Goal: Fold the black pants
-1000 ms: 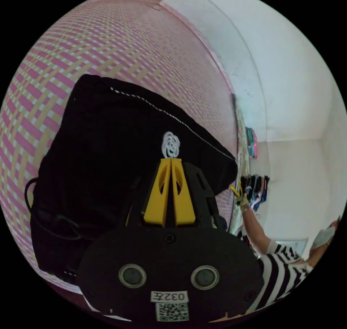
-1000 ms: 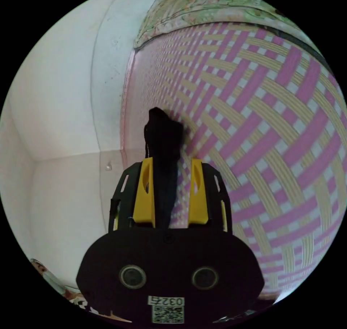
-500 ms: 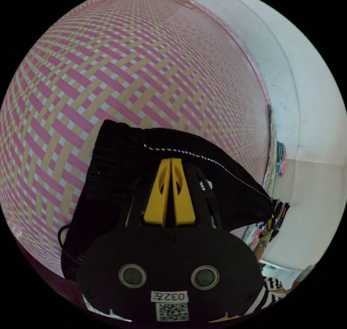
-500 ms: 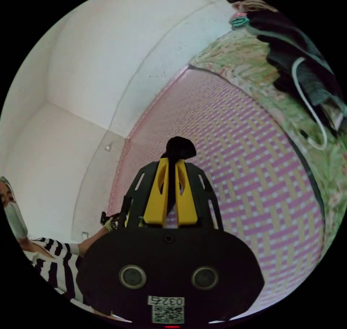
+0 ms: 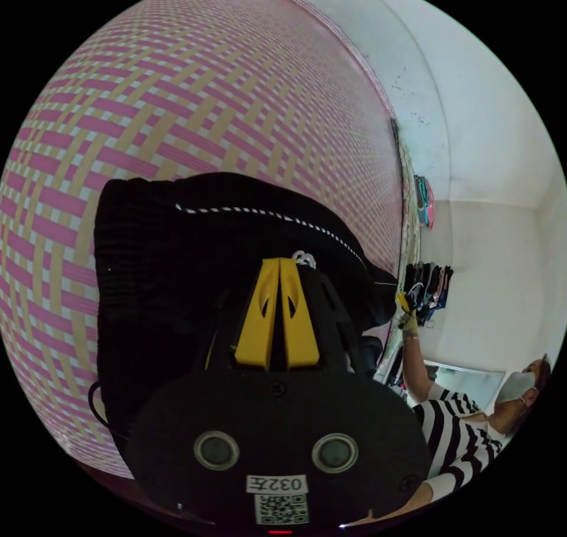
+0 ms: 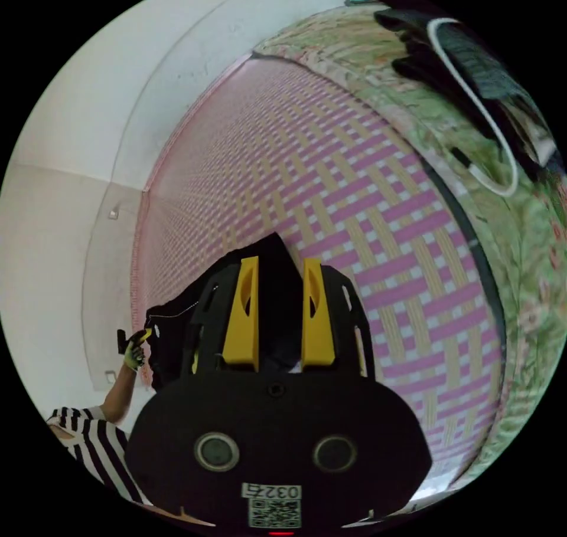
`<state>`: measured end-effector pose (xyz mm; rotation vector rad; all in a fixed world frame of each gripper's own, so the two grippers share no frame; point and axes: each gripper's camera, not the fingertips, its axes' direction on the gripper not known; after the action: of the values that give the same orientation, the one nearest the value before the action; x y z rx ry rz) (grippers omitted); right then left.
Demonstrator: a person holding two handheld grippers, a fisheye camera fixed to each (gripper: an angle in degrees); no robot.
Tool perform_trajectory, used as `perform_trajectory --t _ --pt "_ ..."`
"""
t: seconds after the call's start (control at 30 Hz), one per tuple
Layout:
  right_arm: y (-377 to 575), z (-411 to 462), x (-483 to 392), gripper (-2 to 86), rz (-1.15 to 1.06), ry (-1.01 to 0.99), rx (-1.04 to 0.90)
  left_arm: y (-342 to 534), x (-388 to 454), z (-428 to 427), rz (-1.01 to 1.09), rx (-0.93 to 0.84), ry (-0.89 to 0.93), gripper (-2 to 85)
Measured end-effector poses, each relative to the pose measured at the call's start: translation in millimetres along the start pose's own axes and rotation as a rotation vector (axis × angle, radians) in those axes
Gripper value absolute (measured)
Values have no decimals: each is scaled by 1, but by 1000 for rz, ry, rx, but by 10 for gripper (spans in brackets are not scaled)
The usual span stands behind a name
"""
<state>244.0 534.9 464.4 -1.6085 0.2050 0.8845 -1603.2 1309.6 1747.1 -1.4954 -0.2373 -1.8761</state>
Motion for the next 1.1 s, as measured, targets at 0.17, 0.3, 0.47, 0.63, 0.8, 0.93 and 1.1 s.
perform_trajectory --t 0.17,0.3,0.47,0.63,0.8,0.93,1.1 --pt "-45 49 -19 47 -123 25 -177 -9 -12 19 10 -90 -73 -9" --pt "-55 39 -31 -5 -165 184 -83 -15 -34 26 -22 -59 8 -9" --pt "-43 12 -3 -2 13 127 186 -21 -44 45 14 -41 74 -9" --pt "9 26 -35 -8 -208 83 79 -12 -32 59 137 -39 85 -9" --pt "47 71 -44 -10 -337 112 -87 -6 -46 90 104 -103 -101 -9" --pt "35 88 -32 -10 -313 232 -156 -8 -45 101 99 -84 -219 -9" --pt "64 46 -31 -10 -337 62 24 34 -67 79 69 39 -204 -9"
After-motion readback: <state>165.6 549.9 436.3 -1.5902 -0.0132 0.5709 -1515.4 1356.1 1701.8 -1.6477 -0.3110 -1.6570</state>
